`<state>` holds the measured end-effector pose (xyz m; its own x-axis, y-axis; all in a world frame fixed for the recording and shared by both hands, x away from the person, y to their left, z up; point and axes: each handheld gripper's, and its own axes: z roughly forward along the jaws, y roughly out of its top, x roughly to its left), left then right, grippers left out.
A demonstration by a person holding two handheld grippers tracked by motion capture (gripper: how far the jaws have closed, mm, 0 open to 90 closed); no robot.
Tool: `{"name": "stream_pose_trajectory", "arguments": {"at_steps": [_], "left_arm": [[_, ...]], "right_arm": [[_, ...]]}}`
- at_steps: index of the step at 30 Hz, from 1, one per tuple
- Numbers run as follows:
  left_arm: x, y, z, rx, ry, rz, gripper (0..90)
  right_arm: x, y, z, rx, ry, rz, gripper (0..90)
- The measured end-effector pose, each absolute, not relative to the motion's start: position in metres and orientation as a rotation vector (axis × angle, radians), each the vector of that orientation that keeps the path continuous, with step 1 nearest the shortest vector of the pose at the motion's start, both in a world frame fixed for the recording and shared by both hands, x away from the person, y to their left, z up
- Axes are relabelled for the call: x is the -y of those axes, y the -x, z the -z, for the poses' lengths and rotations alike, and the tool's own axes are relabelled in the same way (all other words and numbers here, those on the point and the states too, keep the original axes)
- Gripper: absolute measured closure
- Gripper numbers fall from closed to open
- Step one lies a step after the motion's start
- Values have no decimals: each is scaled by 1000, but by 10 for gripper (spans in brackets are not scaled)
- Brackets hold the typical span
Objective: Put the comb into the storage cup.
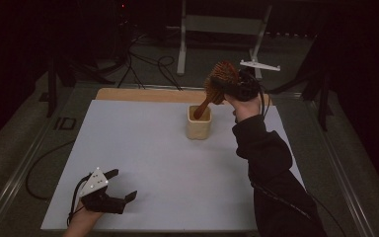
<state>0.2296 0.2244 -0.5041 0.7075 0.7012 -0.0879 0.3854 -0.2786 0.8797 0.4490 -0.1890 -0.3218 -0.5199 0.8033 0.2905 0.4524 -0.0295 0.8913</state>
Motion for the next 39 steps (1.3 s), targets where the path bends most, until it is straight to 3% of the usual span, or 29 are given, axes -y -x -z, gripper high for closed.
{"name": "stream_pose_trajectory", "arguments": {"at_steps": [39], "left_arm": [[-226, -231, 507, -846, -1899, -381, 0]], "right_arm": [[166, -483, 375, -2183, -1404, -1446, 508]]}}
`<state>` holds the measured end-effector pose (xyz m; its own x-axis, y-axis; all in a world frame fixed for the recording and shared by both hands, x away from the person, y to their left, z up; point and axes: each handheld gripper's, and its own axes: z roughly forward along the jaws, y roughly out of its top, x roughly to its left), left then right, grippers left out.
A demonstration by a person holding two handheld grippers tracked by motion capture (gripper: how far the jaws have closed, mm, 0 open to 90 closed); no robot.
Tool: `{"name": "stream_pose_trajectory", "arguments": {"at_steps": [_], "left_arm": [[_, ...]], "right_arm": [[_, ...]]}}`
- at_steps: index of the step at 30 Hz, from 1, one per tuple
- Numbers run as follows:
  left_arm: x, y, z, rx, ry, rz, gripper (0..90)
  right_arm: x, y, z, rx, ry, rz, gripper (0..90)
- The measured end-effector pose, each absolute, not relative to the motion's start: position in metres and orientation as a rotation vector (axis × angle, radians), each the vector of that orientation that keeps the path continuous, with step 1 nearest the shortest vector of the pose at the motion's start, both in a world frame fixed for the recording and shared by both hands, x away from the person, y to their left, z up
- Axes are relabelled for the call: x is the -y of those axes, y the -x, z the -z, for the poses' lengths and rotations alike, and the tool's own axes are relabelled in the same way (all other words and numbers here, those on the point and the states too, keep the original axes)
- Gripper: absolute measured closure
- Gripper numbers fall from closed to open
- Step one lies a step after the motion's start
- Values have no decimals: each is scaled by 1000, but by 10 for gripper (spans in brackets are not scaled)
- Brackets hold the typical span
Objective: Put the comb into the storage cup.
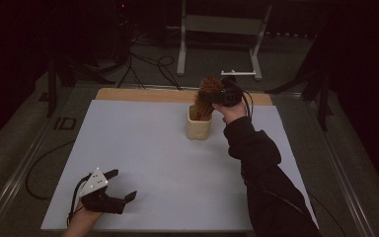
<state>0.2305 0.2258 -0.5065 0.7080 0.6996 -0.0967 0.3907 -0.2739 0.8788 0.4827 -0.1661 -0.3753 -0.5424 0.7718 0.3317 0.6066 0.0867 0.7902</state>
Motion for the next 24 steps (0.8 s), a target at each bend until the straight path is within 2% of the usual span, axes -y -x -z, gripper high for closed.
{"name": "stream_pose_trajectory", "arguments": {"at_steps": [24], "left_arm": [[-225, -232, 507, -847, -1895, -379, 0]], "right_arm": [[178, -495, 391, -2198, -1457, -1469, 477]]}}
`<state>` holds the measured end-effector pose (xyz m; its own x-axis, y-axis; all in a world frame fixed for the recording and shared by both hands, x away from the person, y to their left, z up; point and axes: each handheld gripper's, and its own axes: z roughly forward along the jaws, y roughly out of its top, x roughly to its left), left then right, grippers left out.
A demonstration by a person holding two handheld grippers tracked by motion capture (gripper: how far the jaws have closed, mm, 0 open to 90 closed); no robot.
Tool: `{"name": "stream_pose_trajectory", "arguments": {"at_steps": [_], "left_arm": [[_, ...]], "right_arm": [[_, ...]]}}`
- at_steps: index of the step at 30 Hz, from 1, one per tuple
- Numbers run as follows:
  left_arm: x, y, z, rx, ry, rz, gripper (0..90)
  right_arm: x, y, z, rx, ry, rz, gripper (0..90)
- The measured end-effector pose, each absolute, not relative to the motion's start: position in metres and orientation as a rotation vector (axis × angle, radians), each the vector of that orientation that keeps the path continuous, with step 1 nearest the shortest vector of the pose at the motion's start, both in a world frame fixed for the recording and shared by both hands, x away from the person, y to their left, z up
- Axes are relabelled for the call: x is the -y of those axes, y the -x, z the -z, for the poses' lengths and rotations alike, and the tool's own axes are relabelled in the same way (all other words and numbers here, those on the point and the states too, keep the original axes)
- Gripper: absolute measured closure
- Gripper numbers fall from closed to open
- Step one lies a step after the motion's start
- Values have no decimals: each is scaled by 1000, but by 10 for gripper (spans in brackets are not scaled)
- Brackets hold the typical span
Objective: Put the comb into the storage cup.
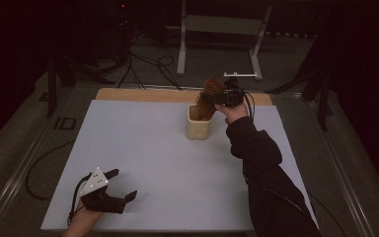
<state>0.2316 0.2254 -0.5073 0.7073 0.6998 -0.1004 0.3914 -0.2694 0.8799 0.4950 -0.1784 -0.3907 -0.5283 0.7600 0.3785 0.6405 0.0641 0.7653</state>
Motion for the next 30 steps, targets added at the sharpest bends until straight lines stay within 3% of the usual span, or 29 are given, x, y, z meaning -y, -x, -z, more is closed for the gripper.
{"name": "stream_pose_trajectory", "arguments": {"at_steps": [12, 14, 19, 30], "left_arm": [[-226, -232, 508, -846, -1897, -381, 0], [-226, -232, 507, -843, -1897, -384, 0], [-225, -232, 507, -843, -1895, -384, 0], [-224, -233, 507, -844, -1895, -382, 0]], "right_arm": [[182, -497, 394, -2213, -1427, -1405, 389], [180, -495, 394, -2254, -1383, -1370, 259], [184, -492, 392, -2243, -1365, -1399, 131], [200, -482, 387, -2254, -1309, -1387, 100]]}}
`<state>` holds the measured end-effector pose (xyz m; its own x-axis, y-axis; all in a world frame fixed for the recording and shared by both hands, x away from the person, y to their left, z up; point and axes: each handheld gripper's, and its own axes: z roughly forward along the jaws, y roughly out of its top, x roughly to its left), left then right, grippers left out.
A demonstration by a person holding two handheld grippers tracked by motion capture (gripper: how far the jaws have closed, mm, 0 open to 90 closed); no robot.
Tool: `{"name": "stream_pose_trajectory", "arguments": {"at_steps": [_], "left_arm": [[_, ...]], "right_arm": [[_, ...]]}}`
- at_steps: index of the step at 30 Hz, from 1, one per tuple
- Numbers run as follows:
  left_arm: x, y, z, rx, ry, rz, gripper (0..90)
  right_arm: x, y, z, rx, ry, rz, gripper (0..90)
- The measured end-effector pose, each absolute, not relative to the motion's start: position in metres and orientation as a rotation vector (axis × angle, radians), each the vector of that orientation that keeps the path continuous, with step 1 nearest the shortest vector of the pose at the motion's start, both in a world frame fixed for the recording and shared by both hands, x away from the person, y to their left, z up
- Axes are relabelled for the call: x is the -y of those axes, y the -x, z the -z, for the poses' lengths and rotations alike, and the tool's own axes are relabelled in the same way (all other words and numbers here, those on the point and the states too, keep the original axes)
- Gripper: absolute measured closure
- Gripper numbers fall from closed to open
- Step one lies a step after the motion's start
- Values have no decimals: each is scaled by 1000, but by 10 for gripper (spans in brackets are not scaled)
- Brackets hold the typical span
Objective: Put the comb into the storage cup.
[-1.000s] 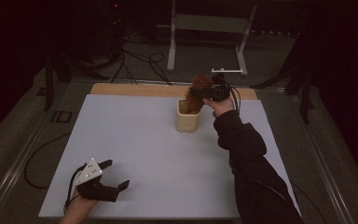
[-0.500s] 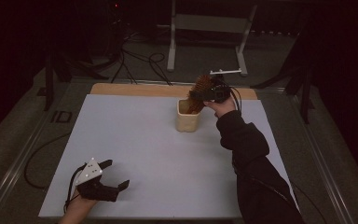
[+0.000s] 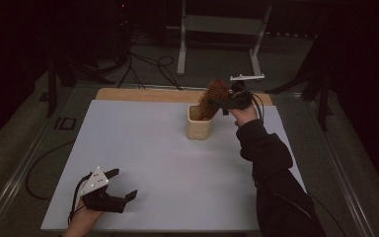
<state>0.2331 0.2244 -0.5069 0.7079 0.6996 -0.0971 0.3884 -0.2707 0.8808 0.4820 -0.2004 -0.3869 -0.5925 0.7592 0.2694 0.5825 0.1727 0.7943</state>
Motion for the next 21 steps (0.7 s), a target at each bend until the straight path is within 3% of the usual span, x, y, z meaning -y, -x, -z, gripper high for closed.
{"name": "stream_pose_trajectory", "arguments": {"at_steps": [21], "left_arm": [[-224, -229, 504, -837, -1886, -394, 0]], "right_arm": [[227, -444, 394, -2258, -1202, -1360, 97]]}}
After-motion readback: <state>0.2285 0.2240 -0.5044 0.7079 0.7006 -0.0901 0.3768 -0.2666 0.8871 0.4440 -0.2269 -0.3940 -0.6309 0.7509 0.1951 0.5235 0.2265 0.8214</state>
